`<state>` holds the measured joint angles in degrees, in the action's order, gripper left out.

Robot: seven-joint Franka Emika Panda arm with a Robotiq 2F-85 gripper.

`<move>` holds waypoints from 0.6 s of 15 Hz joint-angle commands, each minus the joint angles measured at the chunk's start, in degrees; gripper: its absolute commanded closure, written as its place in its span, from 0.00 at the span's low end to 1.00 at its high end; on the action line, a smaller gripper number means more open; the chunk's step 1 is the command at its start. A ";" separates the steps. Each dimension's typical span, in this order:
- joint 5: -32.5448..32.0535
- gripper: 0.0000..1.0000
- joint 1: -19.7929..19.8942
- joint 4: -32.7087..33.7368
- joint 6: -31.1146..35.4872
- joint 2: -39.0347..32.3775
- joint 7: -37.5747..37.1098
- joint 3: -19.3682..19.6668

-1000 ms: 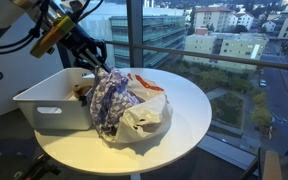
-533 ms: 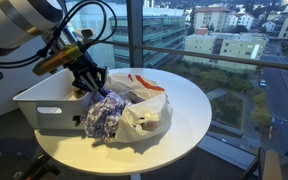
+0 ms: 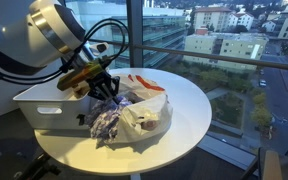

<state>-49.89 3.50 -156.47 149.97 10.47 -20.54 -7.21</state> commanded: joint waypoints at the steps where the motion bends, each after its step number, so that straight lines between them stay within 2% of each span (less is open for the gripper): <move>1: -9.72 0.93 3.30 5.01 2.85 -5.25 -5.94 0.29; 3: -13.98 0.93 4.30 8.08 3.45 -8.65 -8.80 0.40; 9: -20.64 0.93 5.07 15.32 5.51 -19.94 -15.01 0.87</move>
<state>-66.82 8.15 -145.86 153.28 -3.00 -31.96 -7.06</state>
